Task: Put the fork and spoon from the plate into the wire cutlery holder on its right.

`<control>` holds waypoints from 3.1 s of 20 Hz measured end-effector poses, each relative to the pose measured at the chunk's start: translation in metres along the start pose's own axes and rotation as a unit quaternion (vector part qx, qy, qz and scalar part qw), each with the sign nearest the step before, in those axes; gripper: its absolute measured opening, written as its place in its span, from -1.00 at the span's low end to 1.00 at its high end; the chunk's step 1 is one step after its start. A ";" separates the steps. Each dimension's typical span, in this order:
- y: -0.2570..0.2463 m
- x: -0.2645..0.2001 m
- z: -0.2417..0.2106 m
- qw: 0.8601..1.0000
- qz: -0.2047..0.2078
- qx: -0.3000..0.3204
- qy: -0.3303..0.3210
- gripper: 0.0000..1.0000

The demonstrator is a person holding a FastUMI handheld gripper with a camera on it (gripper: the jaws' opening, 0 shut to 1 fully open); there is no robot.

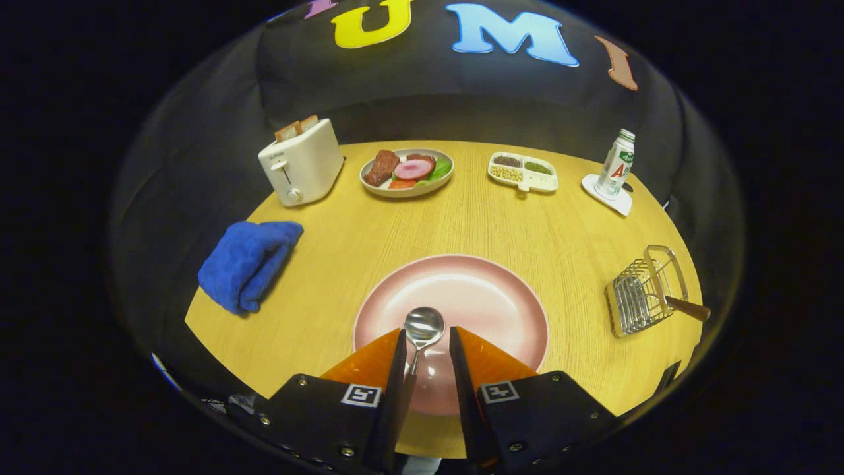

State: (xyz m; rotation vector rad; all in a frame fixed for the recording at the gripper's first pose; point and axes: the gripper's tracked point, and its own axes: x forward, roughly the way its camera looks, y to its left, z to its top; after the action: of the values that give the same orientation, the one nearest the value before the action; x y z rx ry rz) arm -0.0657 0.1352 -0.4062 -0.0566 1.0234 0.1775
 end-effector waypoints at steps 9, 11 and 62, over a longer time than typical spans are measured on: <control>0.006 0.023 -0.051 0.995 0.015 -0.011 0.097 -0.19; 0.001 0.030 -0.057 0.994 0.010 -0.013 0.109 -0.19; -0.265 -0.085 0.021 0.989 -0.108 0.076 0.074 -0.94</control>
State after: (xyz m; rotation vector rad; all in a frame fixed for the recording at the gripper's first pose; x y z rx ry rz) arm -0.0448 -0.1332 -0.3319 -0.0419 1.1670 -0.1039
